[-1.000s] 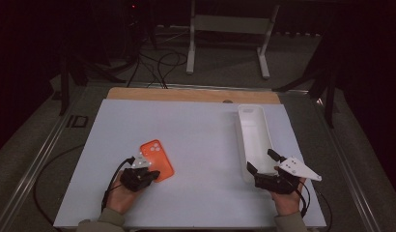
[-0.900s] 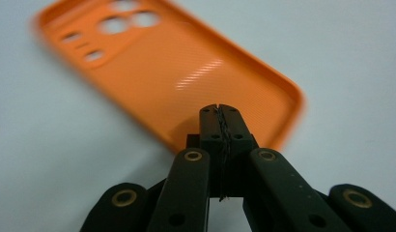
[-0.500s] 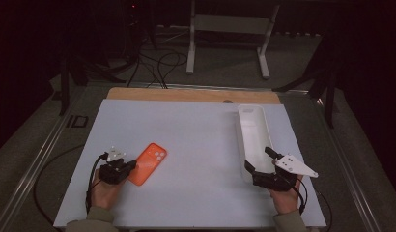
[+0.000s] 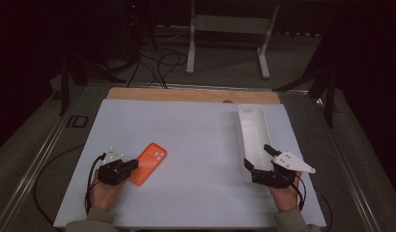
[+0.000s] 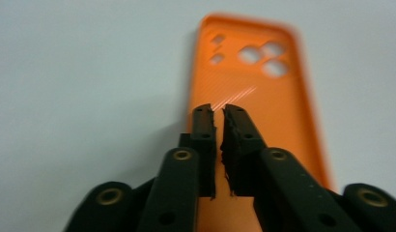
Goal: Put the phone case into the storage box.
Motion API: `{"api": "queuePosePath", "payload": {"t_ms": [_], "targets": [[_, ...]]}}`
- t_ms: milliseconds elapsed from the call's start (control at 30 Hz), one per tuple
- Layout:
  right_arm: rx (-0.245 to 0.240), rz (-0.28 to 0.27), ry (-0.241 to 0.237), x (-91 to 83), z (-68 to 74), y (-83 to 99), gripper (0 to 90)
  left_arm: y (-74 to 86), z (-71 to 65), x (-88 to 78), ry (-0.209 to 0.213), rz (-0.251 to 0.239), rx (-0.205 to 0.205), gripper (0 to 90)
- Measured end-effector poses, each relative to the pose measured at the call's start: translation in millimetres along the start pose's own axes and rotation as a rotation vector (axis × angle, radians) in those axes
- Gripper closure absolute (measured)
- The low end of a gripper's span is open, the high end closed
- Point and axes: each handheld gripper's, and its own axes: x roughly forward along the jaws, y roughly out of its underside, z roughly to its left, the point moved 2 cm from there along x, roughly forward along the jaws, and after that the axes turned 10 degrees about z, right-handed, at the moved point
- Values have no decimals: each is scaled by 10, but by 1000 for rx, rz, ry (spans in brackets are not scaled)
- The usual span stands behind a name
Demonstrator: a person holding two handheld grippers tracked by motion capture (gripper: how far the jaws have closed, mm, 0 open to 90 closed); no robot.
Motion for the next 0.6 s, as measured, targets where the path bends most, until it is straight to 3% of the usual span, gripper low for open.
{"api": "queuePosePath", "payload": {"t_ms": [33, 67, 100, 133, 167, 233, 300, 367, 400, 433, 467, 500, 567, 600], "targets": [[0, 0, 0, 0, 0, 0, 102, 0, 0, 0, 0, 0, 0, 812], [5, -6, -1, -1, -1, 11, 101, -16, -29, -71, 8, -66, 23, 773], [5, -6, -1, -1, -1, 11, 101, -16, -29, -71, 8, -66, 23, 746], [6, -4, -2, -4, 1, 15, 101, -25, -46, -150, 26, -129, 20, 746], [8, -7, -1, -8, 1, 26, 98, -27, -52, -176, 25, -149, 17, 623], [20, -12, -1, -22, 1, 38, 97, -29, -74, -296, 22, -233, 12, 478], [37, -26, -5, -52, 11, 62, 94, -22, -87, -467, 34, -336, 13, 453], [39, -28, -7, -61, 23, 69, 94, -17, -93, -523, 39, -356, 16, 446], [32, -36, -12, -78, 43, 79, 93, -14, -99, -555, 42, -365, 22, 388], [32, -36, -12, -78, 43, 79, 93, -9, -123, -598, 24, -377, 35, 388], [28, -40, -16, -86, 64, 90, 93, -3, -152, -627, -14, -388, 40, 217], [28, -40, -16, -86, 64, 90, 93, 3, -168, -647, -37, -391, 49, 217], [22, -42, -17, -90, 78, 94, 93, 8, -189, -669, -54, -387, 57, 124], [22, -47, -22, -96, 85, 95, 93, 20, -230, -706, -75, -378, 82, 69]]}}
